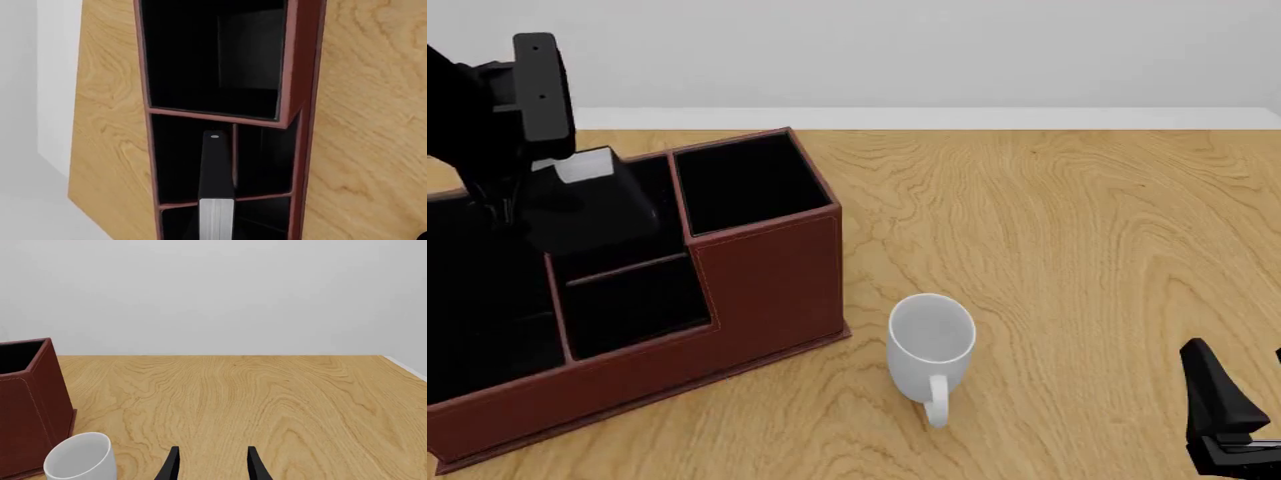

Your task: Pick up the book and place it in the front compartment of the caddy.

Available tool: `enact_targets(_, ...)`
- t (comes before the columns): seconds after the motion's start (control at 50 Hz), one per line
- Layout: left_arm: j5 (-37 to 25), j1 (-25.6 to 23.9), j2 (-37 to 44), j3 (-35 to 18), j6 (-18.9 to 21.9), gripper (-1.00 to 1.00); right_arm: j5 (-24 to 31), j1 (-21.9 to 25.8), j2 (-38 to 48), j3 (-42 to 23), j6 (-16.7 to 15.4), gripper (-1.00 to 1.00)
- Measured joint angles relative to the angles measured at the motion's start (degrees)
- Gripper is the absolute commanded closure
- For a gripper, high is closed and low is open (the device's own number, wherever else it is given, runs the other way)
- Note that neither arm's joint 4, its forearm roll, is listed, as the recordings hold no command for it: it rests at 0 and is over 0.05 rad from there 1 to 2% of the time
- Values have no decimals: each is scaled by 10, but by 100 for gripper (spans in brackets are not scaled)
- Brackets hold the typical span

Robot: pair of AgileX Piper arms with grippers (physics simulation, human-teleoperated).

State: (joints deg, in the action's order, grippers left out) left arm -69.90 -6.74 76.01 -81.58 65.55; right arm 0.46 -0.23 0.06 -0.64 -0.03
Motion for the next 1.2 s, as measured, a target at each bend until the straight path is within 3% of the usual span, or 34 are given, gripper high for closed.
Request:
enact_targets(0.5,16,-3,25,6,-17,100,0,0,0,0,0,-100)
enact_targets(1.2,126,-12,73,74,-31,100,0,0,0,0,0,-100)
